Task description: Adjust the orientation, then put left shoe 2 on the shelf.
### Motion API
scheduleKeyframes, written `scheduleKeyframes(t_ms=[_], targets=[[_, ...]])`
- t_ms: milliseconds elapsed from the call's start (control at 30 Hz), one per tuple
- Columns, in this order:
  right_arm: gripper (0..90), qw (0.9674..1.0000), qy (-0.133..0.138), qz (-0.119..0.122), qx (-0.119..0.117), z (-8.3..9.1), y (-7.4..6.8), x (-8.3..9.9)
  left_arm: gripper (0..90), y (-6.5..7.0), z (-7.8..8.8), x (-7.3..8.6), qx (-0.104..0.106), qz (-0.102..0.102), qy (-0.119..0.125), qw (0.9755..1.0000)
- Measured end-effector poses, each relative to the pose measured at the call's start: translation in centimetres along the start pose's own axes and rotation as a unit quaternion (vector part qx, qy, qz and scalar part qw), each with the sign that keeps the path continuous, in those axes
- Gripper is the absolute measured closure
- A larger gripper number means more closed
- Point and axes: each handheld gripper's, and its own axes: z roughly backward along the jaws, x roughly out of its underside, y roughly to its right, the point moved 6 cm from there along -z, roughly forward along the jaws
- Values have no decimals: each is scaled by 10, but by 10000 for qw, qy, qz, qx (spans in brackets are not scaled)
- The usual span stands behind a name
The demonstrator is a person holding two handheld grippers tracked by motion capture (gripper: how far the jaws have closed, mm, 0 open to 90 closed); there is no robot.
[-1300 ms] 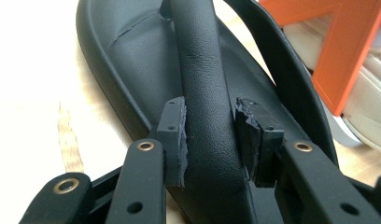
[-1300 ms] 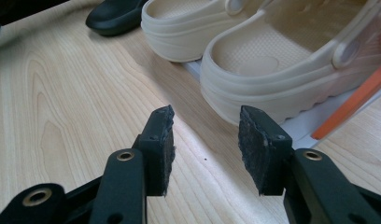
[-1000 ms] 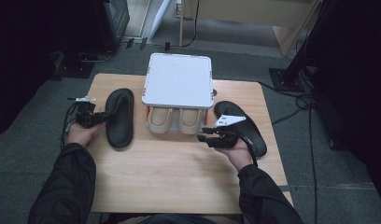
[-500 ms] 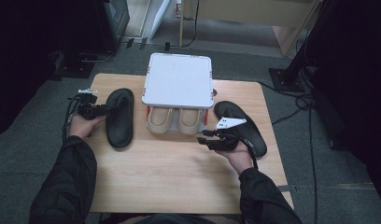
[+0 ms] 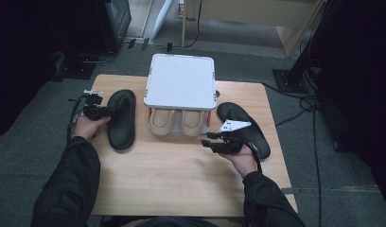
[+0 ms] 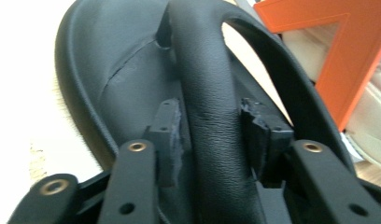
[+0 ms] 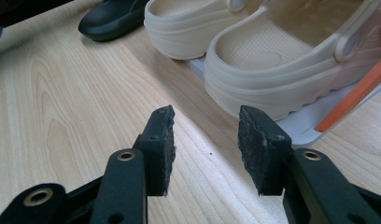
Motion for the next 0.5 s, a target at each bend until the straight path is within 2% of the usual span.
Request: scheduleKeyframes(t_ms=[67, 200, 500], targets=[[562, 10000, 0, 27, -2, 0, 0, 0, 636, 1, 0, 0, -20, -5, -18, 10000], [562, 10000, 3, 41, -8, -1, 0, 0, 664, -1, 4, -2, 18, 201, 21, 9998], [563, 10000, 6, 11, -8, -1, 0, -1, 676, 0, 10, -4, -5, 242, 89, 9997]])
